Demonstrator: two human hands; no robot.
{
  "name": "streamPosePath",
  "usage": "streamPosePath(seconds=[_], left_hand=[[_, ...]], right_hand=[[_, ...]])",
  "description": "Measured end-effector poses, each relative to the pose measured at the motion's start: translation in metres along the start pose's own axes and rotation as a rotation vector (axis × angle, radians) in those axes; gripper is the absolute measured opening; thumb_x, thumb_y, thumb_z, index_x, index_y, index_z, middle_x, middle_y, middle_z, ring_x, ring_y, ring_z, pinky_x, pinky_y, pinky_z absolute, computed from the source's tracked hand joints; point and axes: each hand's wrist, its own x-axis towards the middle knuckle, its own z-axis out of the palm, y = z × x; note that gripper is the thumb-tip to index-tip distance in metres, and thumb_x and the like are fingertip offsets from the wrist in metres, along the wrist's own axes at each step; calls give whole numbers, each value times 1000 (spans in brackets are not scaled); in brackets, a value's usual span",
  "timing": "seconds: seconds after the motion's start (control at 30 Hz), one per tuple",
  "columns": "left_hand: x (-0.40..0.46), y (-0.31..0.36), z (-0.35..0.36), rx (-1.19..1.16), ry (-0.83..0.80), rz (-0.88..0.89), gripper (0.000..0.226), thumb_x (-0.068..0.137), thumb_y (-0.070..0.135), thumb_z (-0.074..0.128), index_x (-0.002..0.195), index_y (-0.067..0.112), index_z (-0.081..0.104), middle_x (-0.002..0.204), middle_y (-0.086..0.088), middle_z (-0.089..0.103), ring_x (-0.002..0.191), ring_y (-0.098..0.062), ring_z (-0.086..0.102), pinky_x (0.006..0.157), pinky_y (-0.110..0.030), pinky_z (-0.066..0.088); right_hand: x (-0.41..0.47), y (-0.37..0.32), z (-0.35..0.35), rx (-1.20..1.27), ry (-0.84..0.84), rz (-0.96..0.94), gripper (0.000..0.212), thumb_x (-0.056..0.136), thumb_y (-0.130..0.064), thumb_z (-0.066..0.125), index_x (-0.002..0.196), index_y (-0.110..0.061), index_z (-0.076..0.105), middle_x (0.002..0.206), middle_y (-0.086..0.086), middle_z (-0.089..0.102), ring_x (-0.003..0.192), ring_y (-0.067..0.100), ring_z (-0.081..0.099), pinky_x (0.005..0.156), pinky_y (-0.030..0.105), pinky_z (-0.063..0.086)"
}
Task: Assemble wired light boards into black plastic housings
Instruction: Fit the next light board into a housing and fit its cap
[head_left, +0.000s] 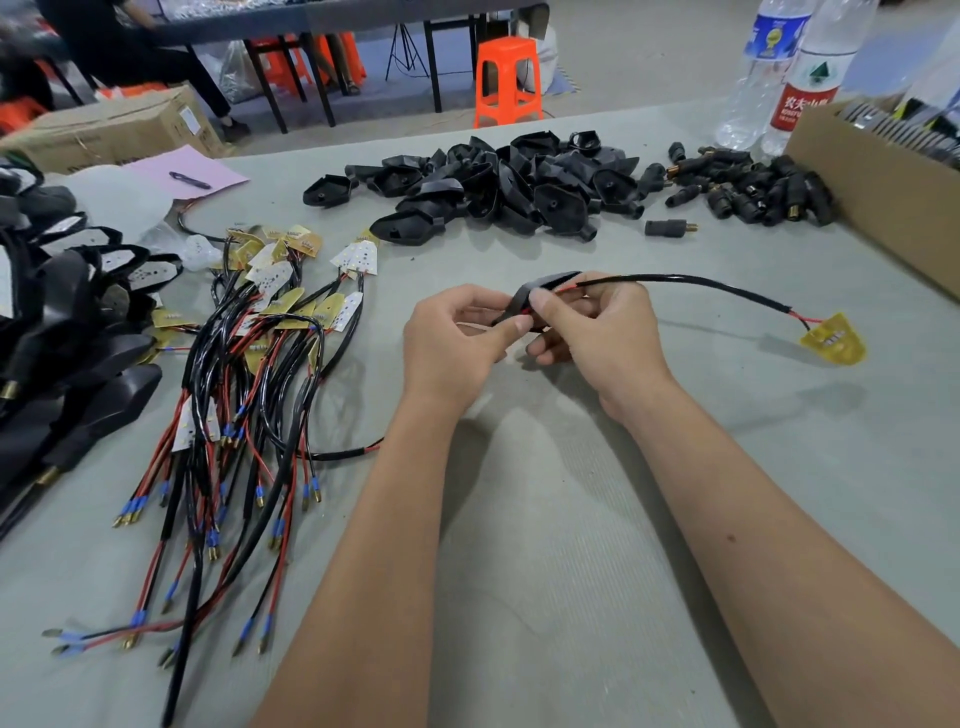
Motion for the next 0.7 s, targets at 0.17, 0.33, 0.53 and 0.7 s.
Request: streamPosePath(seconds=[0.17,0.33,0.53,0.7], left_hand=[[2,0,-3,-133,33,-90,21,77,20,91,90,10,76,73,-7,75,59,-14,66,62,-25,54],[2,2,-5,-169,27,-117,17,77,12,90,87,6,77,67,-6,73,57,-13,63,62,-24,54],[5,2,-14,-316,225,-226,8,83,5,83,83,5,75,63,-7,66,58,-15,57,65,-24,53],[7,4,-20,-540,260,-328,13,85,5,81,93,-1,72,71,-4,69,62,-11,63,67,-17,56]], right_hand=[[2,-3,0,-89,45,51,54,108,-37,44,67,-8,64,64,14,69,48,23,64,41,26,45],[-1,-4,3,-340,68,-1,57,103,-39,52,54,-12,63,57,10,68,44,22,59,41,24,41],[-1,-5,2,-305,283,-1,61,103,-44,55,64,2,65,54,5,67,38,13,58,41,23,44],[6,-6,-3,-123,257,180,49,104,-32,57,68,-1,69,61,10,71,44,20,64,47,26,52]])
